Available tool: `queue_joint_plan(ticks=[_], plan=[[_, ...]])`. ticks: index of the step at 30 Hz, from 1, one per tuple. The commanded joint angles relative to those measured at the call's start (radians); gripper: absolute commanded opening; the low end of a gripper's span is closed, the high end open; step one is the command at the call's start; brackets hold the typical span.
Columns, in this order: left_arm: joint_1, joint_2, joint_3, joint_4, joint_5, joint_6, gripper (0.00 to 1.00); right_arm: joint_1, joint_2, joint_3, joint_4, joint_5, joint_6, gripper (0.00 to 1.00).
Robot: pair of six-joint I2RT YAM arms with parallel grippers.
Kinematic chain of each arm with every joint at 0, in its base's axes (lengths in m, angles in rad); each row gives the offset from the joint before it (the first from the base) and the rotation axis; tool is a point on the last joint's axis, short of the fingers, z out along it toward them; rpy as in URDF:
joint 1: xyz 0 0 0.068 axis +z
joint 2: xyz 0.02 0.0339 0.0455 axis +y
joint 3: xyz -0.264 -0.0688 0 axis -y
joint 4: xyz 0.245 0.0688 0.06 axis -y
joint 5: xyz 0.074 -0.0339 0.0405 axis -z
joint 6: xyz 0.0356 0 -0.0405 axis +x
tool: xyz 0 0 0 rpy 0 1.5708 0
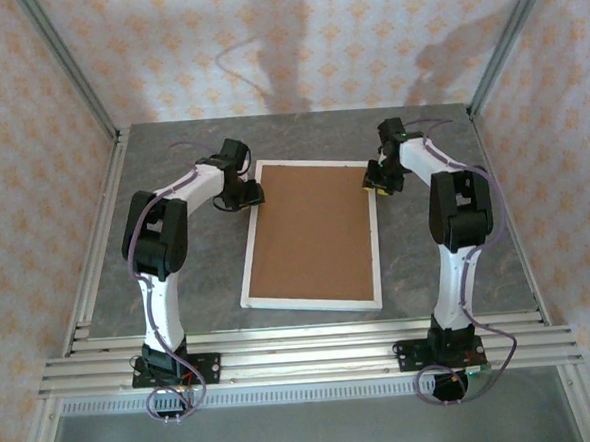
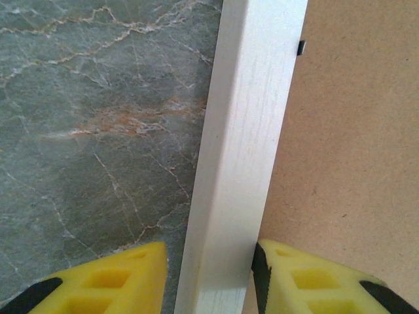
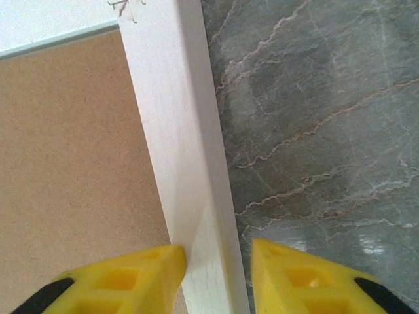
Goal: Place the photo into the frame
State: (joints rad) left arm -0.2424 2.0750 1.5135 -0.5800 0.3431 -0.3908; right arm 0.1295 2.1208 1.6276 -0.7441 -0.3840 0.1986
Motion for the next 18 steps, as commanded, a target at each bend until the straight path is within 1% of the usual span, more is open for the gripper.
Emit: queue_joint_plan(ticks=[1,4,7,12,14,18], plan=[[-0.008,0.046,-0.011,-0.033,-0.017,0.010,0.40,0.006,0.092,-0.004,-0.043,0.033,-0.015,0.38],[-0.015,0.054,-0.004,-0.040,-0.016,0.017,0.40,0.017,0.096,0.003,-0.058,0.055,-0.016,0.41],[-0.020,0.057,-0.006,-0.040,-0.016,0.017,0.39,0.038,0.115,0.035,-0.092,0.098,-0.024,0.49],[-0.028,0.065,0.000,-0.043,-0.010,0.013,0.39,0.090,0.174,0.139,-0.188,0.197,-0.042,0.62],[-0.029,0.065,0.000,-0.042,-0.009,0.013,0.39,0.103,0.191,0.166,-0.210,0.226,-0.039,0.66],[-0.032,0.071,0.001,-0.039,-0.001,0.012,0.39,0.111,0.211,0.199,-0.242,0.238,-0.050,0.75]])
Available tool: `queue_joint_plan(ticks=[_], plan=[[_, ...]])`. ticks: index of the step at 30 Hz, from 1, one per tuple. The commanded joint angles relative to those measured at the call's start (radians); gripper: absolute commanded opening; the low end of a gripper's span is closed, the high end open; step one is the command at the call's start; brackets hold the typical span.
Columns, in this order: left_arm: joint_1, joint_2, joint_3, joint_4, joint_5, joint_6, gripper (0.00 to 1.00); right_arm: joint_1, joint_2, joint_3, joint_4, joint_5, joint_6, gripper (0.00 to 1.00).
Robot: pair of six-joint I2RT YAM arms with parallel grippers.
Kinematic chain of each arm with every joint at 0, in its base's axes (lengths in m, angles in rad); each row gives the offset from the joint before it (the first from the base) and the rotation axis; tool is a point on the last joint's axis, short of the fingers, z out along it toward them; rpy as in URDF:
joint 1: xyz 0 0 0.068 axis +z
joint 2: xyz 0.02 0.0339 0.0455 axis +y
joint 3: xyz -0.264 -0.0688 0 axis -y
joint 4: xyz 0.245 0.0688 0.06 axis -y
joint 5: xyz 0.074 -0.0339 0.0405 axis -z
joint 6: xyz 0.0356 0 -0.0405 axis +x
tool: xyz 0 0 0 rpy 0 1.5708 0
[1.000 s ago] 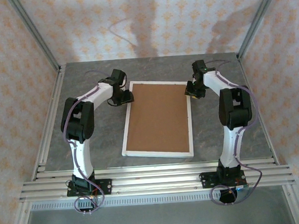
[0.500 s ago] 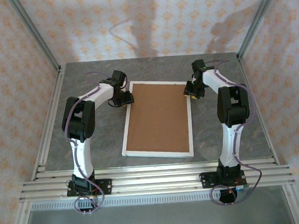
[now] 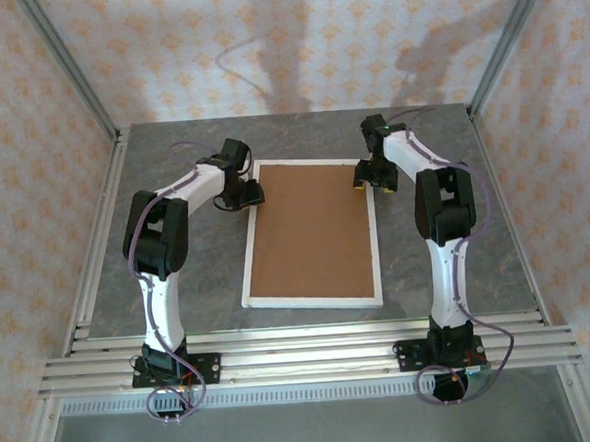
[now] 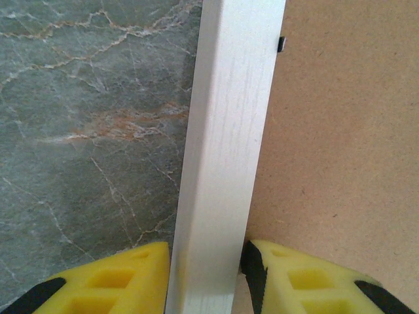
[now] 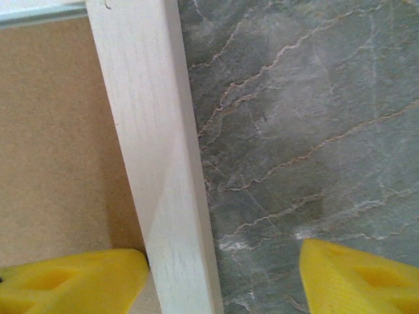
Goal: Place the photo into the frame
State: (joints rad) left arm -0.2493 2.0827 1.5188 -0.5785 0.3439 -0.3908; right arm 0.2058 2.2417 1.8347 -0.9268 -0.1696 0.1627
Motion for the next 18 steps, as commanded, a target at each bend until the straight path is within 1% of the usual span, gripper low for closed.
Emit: queue_joint_plan(ticks=[1,2,5,6,9,10,15,18], plan=[[-0.025,0.066,-0.003,-0.041,0.000,0.012,0.39,0.035,0.098,0.003,-0.070,0.022,-0.019,0.77],[-0.027,0.069,-0.001,-0.040,0.000,0.012,0.38,0.035,0.103,0.012,-0.079,0.020,-0.023,0.80],[-0.027,0.073,0.004,-0.039,0.005,0.008,0.38,0.035,0.109,0.024,-0.087,0.013,-0.031,0.81],[-0.027,0.071,0.004,-0.038,0.005,0.005,0.38,0.033,0.104,0.020,-0.080,-0.007,-0.034,0.81],[-0.027,0.064,0.003,-0.036,0.004,0.000,0.38,0.027,0.064,0.007,-0.030,-0.137,-0.032,0.81],[-0.027,0.062,0.004,-0.038,0.000,0.002,0.38,0.027,0.055,0.017,-0.026,-0.151,-0.028,0.81],[-0.025,0.050,0.003,-0.049,-0.025,0.003,0.38,0.013,-0.022,0.040,-0.009,-0.172,-0.025,0.81],[-0.019,0.048,0.006,-0.052,-0.032,0.000,0.38,-0.010,-0.088,0.029,-0.016,-0.133,-0.022,0.81]])
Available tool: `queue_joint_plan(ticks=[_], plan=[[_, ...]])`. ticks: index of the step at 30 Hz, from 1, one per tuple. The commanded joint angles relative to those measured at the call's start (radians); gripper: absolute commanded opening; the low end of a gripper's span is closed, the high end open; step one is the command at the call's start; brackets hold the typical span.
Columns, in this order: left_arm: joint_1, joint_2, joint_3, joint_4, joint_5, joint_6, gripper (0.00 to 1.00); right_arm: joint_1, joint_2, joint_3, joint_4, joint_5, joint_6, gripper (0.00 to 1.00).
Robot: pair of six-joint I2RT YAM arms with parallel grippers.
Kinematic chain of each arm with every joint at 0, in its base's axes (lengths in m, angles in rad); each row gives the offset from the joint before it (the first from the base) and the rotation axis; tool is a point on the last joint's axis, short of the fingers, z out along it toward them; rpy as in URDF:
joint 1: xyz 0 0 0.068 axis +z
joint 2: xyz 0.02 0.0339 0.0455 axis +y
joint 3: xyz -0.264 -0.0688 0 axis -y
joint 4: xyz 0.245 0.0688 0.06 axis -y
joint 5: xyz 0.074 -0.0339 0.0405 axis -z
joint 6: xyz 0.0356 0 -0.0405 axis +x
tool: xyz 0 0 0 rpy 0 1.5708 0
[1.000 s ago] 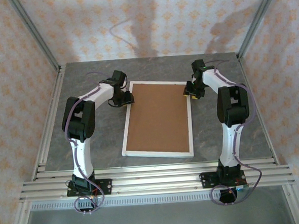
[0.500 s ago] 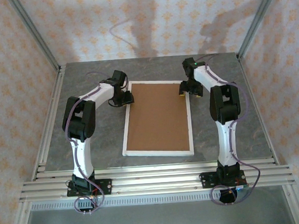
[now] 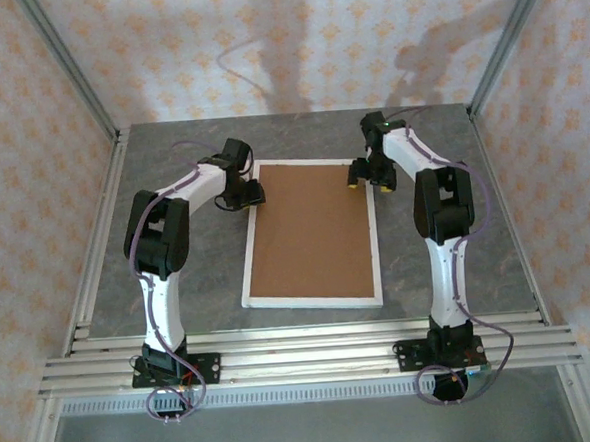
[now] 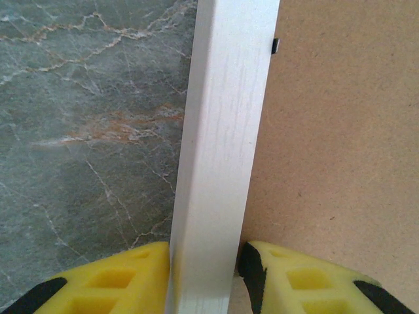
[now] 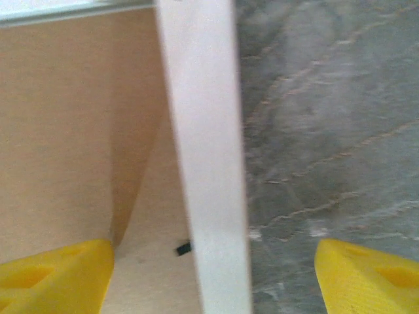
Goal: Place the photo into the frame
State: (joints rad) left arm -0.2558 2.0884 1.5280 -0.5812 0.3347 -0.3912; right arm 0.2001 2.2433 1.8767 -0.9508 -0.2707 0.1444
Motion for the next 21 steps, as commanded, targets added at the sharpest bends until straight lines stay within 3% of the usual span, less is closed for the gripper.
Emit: queue_joint_plan(ticks=[1,7,15,21], plan=[[-0.010,0.041,-0.002,-0.049,-0.023,0.000,0.38,-0.015,-0.117,-0.025,0.007,-0.010,-0.002,0.81],[0.006,0.022,0.009,-0.059,-0.033,-0.001,0.38,-0.045,-0.317,-0.204,0.018,0.058,0.008,0.79],[0.012,0.010,0.011,-0.077,-0.029,0.013,0.32,-0.042,-0.526,-0.502,0.039,-0.010,0.045,0.68],[0.011,0.006,-0.013,-0.070,-0.017,0.005,0.27,-0.014,-0.606,-0.675,0.098,-0.048,0.074,0.66]])
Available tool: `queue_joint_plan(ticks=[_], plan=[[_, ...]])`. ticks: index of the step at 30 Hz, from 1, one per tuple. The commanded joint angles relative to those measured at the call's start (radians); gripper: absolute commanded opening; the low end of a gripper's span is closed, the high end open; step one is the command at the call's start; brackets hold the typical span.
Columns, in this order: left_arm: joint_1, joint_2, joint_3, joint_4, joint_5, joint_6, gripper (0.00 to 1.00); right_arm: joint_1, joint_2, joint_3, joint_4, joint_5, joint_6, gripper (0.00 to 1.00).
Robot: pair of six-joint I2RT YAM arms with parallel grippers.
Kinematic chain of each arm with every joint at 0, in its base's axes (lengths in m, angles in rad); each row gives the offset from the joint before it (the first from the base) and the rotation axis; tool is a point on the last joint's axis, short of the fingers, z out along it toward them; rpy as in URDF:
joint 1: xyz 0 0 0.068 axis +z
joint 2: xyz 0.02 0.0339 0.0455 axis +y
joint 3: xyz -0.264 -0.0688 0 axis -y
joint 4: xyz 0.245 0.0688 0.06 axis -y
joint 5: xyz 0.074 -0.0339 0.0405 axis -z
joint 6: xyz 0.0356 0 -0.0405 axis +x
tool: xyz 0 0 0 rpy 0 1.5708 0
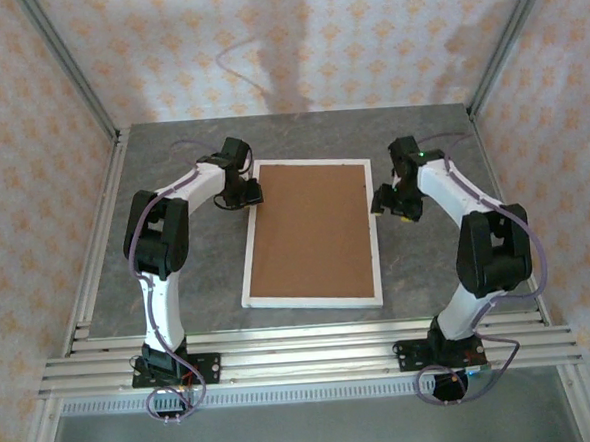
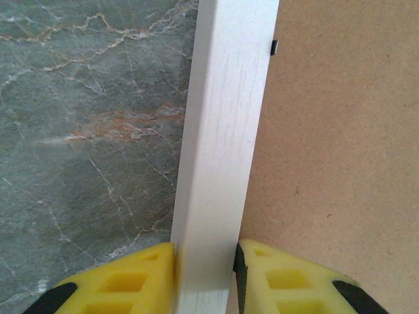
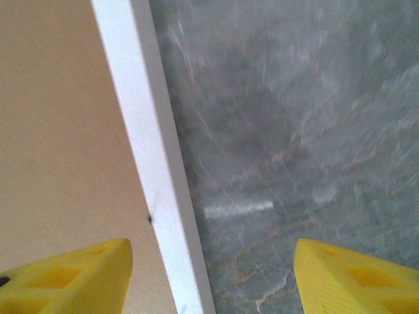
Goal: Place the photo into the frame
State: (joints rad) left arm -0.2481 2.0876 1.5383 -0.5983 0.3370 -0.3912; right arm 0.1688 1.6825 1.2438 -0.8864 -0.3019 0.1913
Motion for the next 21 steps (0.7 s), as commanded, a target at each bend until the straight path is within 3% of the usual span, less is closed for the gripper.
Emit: queue_joint_plan(ticks=[1,21], plan=[[0.003,0.005,-0.029,-0.050,-0.018,0.002,0.26,0.022,-0.048,-0.058,0.043,-0.022,0.030,0.66],[0.004,0.005,-0.043,-0.039,-0.011,-0.017,0.27,0.038,0.086,-0.142,0.156,-0.001,0.050,0.66]])
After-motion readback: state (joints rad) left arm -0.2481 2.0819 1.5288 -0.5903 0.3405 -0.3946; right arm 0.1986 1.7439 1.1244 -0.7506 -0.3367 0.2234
